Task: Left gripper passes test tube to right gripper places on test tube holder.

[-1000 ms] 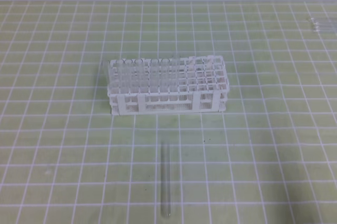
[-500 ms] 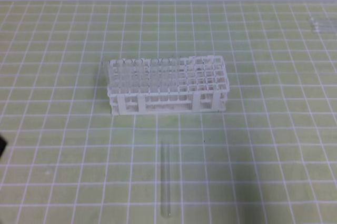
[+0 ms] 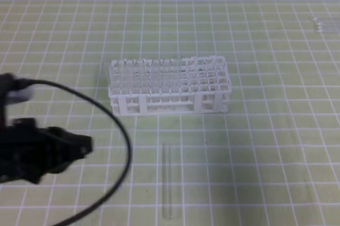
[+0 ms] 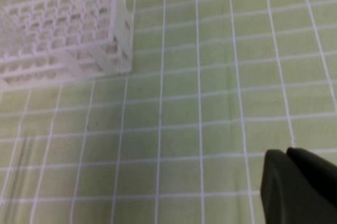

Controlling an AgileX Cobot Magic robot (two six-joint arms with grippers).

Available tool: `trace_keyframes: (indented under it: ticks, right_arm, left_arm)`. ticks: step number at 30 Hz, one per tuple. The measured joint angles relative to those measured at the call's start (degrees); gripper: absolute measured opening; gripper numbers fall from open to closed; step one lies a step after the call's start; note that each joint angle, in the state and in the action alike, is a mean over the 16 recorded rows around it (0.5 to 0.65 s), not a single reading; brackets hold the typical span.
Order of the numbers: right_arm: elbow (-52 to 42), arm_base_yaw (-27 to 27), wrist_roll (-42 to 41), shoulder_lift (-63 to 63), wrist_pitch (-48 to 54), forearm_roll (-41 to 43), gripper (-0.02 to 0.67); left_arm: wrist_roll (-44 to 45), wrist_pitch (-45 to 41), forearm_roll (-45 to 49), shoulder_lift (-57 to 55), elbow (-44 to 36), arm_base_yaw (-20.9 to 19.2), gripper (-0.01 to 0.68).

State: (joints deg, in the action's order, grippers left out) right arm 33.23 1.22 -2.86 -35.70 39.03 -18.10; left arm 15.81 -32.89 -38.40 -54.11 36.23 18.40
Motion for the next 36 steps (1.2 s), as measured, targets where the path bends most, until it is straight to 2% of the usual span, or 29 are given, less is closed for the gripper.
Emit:
trace_keyframes:
  ticks: [5, 11, 17, 26, 33, 36]
  right_arm:
    - [0.12, 0.00, -1.35, -1.69, 1.22, -0.31, -0.016]
    - [0.12, 0.00, -2.44, -2.28, 1.72, -0.61, -0.016]
    - [0.12, 0.01, -2.70, -2.34, 1.90, -0.78, -0.016]
    - [0.12, 1.17, -2.81, -2.34, 1.90, -0.50, -0.016]
    - [0.12, 2.82, -3.24, -2.34, 1.86, -0.18, -0.016]
    - [0.12, 3.34, -3.50, -2.34, 1.79, -0.13, -0.016]
  left_arm:
    - [-5.37, 0.22, 3.23, -9.96, 4.52, 7.42, -0.001]
    - [-16.00, 0.22, 11.38, -20.25, 10.38, 17.03, -0.002]
    - [-26.25, -3.75, 20.23, -29.23, 17.49, 23.82, -0.002]
    - [-33.71, -11.76, 28.00, -39.54, 27.57, 30.05, -0.002]
    - [-33.61, -16.76, 30.80, -44.31, 31.78, 31.41, 0.021]
    - [-32.94, -18.01, 31.54, -45.34, 32.52, 31.48, 0.061]
